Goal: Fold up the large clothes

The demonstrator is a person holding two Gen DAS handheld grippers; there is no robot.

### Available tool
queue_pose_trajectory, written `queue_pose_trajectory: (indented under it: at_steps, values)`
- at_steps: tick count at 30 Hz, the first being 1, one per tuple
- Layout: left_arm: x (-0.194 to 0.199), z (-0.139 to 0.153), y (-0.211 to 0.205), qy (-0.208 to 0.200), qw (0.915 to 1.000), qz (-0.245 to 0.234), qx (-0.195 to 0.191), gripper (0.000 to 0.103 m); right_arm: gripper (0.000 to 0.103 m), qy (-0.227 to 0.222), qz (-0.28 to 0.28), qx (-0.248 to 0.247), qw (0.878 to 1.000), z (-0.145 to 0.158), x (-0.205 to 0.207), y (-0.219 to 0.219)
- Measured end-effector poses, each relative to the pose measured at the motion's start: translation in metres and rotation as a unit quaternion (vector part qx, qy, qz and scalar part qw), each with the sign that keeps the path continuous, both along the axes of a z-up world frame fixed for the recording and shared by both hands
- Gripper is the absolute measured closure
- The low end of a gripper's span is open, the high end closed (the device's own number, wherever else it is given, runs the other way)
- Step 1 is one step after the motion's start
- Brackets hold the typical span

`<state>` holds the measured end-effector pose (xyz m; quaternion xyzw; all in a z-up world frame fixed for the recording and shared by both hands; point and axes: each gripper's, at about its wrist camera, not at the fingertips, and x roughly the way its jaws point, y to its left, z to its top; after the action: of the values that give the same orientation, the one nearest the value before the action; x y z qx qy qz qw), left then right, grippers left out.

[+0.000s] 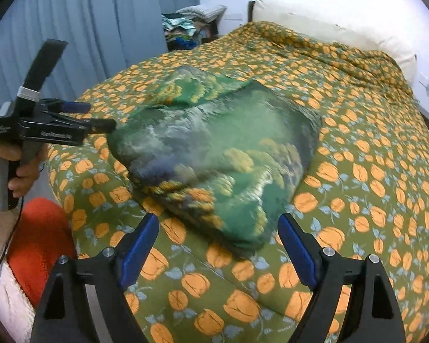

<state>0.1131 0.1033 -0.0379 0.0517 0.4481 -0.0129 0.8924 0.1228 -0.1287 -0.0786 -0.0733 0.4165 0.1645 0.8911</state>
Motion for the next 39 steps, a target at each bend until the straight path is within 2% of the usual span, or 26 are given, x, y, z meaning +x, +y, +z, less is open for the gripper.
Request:
queue_pose_trajectory:
  at_steps: [1, 2, 4, 5, 6, 9, 13, 16, 20, 21, 22, 24, 25, 26, 27, 28, 31, 32, 34, 39]
  values:
    - [0.002, 0.001, 0.002, 0.002, 0.9999, -0.004, -0.014, 0.006, 0.018, 0.002, -0.006, 0.005, 1.0, -0.001, 0.001, -0.005]
    - [0.008, 0.004, 0.01, 0.009, 0.9985, -0.011, -0.052, 0.003, 0.018, 0.004, -0.013, 0.011, 1.0, -0.002, 0.003, -0.011]
    - [0.026, 0.003, 0.026, 0.036, 0.9898, -0.029, -0.135, 0.002, 0.018, 0.018, -0.036, 0.042, 0.998, -0.004, 0.012, -0.028]
    - [0.043, -0.002, 0.036, 0.057, 0.982, -0.035, -0.177, 0.002, 0.018, 0.025, -0.05, 0.061, 0.997, -0.005, 0.018, -0.039]
    - [0.053, -0.007, 0.041, 0.064, 0.9789, -0.033, -0.191, 0.002, 0.018, 0.033, -0.07, 0.084, 0.993, -0.007, 0.027, -0.052]
    - [0.086, -0.033, 0.046, 0.102, 0.9704, -0.039, -0.215, 0.002, 0.018, 0.055, -0.106, 0.149, 0.982, -0.016, 0.052, -0.083]
    - [0.105, -0.068, 0.038, 0.133, 0.9689, -0.05, -0.203, 0.0, 0.018, 0.091, -0.11, 0.231, 0.962, -0.037, 0.087, -0.1]
    - [0.114, -0.098, 0.035, 0.158, 0.9652, -0.055, -0.201, 0.0, 0.017, 0.118, -0.096, 0.263, 0.953, -0.062, 0.114, -0.096]
    - [0.125, -0.14, 0.042, 0.198, 0.9493, -0.026, -0.242, 0.0, 0.014, 0.166, -0.081, 0.297, 0.937, -0.105, 0.149, -0.087]
    - [0.126, -0.146, 0.042, 0.203, 0.9468, -0.025, -0.248, 0.0, 0.009, 0.182, -0.079, 0.316, 0.928, -0.12, 0.158, -0.085]
    - [0.127, -0.152, 0.041, 0.203, 0.9454, -0.027, -0.253, 0.0, 0.007, 0.193, -0.08, 0.329, 0.921, -0.129, 0.163, -0.085]
    - [0.126, -0.159, 0.038, 0.198, 0.944, -0.038, -0.261, 0.0, 0.009, 0.213, -0.08, 0.35, 0.908, -0.144, 0.172, -0.084]
    - [0.127, -0.165, 0.038, 0.205, 0.9388, -0.038, -0.274, 0.0, 0.011, 0.215, -0.077, 0.352, 0.907, -0.149, 0.175, -0.081]
    - [0.127, -0.168, 0.038, 0.208, 0.9356, -0.034, -0.283, 0.0, 0.015, 0.214, -0.075, 0.346, 0.91, -0.15, 0.177, -0.079]
    - [0.126, -0.167, 0.037, 0.205, 0.9357, -0.031, -0.285, 0.0, 0.019, 0.208, -0.071, 0.332, 0.917, -0.149, 0.178, -0.075]
    - [0.124, -0.164, 0.033, 0.2, 0.9391, -0.032, -0.278, 0.002, 0.021, 0.193, -0.064, 0.308, 0.929, -0.143, 0.178, -0.069]
    - [0.108, -0.14, 0.021, 0.166, 0.9534, -0.042, -0.249, 0.025, 0.03, 0.131, -0.028, 0.223, 0.965, -0.113, 0.168, -0.043]
    - [0.101, -0.129, 0.019, 0.15, 0.9565, -0.047, -0.246, 0.033, 0.031, 0.109, -0.014, 0.203, 0.973, -0.102, 0.162, -0.035]
    - [0.084, -0.108, 0.019, 0.119, 0.9573, -0.053, -0.258, 0.038, 0.033, 0.073, 0.004, 0.186, 0.98, -0.084, 0.152, -0.026]
    - [0.066, -0.072, 0.003, 0.074, 0.962, -0.059, -0.256, 0.039, 0.035, -0.014, 0.042, 0.158, 0.986, -0.036, 0.13, -0.011]
